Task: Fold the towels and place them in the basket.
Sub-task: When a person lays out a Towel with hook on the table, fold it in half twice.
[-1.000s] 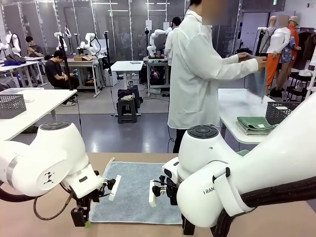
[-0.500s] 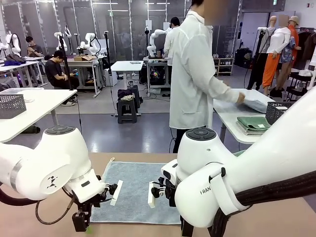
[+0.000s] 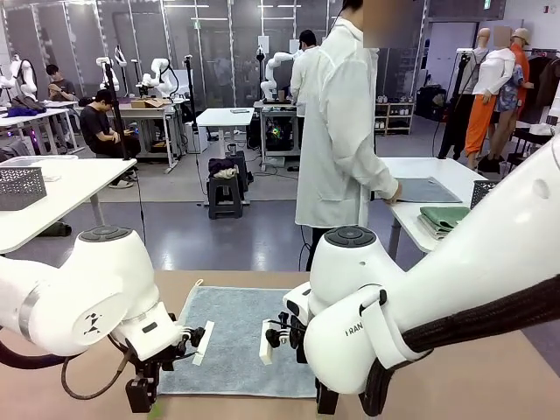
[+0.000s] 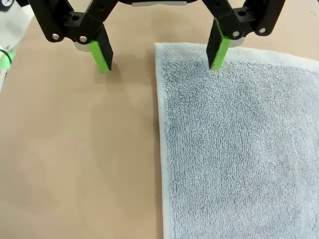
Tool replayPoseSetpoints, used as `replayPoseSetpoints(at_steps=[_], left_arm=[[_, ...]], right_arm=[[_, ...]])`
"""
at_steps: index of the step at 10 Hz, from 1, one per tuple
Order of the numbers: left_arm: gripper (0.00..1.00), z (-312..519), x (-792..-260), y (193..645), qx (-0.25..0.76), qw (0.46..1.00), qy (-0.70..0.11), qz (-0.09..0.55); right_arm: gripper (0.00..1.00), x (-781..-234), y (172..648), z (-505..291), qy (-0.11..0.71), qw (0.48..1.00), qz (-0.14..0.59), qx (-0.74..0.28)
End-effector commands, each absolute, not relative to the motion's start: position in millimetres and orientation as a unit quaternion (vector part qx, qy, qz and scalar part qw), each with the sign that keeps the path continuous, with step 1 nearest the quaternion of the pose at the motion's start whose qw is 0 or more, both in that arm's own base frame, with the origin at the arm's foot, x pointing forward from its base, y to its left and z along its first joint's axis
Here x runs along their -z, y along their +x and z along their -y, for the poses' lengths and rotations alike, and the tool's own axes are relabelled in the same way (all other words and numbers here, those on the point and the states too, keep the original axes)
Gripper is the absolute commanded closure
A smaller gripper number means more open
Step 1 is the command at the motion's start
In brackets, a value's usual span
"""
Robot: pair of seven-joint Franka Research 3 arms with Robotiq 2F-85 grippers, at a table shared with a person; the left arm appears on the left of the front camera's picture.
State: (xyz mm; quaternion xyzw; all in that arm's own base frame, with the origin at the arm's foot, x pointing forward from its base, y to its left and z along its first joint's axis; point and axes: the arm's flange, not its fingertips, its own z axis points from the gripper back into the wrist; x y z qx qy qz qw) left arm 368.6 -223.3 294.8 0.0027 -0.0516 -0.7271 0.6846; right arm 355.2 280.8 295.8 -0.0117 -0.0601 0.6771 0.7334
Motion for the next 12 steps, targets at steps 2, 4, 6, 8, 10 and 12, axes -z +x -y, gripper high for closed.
replayPoseSetpoints(at_steps=[2,4,6,8,10,12], left_arm=[[0.16,224.5,-291.4,371.6,0.715,0.695,0.005,0.076],[0.34,225.0,-292.6,372.8,0.712,0.698,0.011,0.073],[0.35,226.2,-293.1,373.7,0.710,0.700,0.012,0.079],[0.35,227.5,-294.6,375.5,0.705,0.705,0.020,0.079],[0.35,228.8,-297.0,377.2,0.704,0.705,0.023,0.080],[0.35,228.9,-297.3,378.4,0.705,0.705,0.022,0.076]], right_arm=[[0.12,-294.1,360.9,-284.4,-0.019,0.746,0.066,-0.662],[0.12,-294.2,362.2,-284.4,-0.017,0.748,0.061,-0.661],[0.26,-293.0,363.7,-284.7,-0.022,0.750,0.063,-0.658],[0.26,-291.5,364.0,-285.0,-0.027,0.751,0.064,-0.656],[0.32,-290.1,363.1,-285.4,-0.031,0.746,0.056,-0.663],[0.38,-288.9,364.1,-285.8,-0.033,0.747,0.054,-0.662]])
